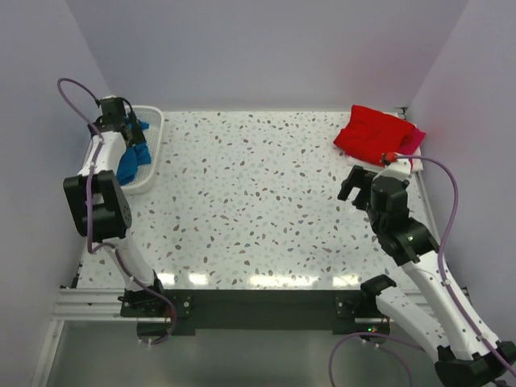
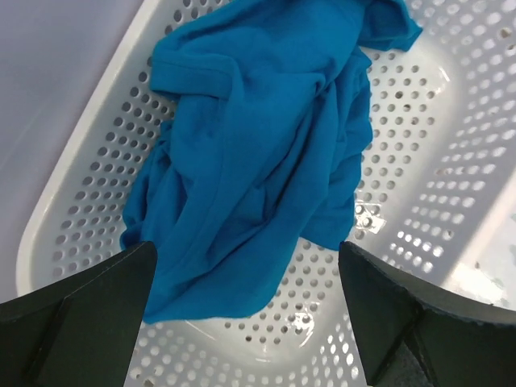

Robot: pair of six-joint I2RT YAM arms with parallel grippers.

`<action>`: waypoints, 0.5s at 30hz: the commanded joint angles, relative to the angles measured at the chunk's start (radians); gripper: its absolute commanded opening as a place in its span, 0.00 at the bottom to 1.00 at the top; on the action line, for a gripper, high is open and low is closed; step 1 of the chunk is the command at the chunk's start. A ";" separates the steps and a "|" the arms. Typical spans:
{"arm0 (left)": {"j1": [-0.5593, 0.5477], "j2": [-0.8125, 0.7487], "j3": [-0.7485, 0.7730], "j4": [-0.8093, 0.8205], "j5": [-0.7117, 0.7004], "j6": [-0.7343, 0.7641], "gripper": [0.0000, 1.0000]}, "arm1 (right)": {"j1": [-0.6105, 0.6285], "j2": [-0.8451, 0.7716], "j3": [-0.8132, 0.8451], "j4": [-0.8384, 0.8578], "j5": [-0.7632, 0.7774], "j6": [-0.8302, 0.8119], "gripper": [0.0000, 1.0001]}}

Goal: Fold and stack the t-shirts
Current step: Grab the tshirt from the pile

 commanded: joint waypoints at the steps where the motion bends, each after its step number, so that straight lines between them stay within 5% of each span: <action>1: 0.020 0.062 0.074 0.008 -0.050 0.013 1.00 | 0.002 0.002 0.003 -0.004 0.008 0.027 0.99; 12: 0.032 0.243 0.094 -0.024 -0.068 0.036 1.00 | 0.002 0.016 -0.008 -0.004 -0.001 0.044 0.99; 15: 0.032 0.256 0.079 -0.026 -0.048 0.039 0.78 | 0.002 0.028 0.003 -0.006 0.003 0.037 0.99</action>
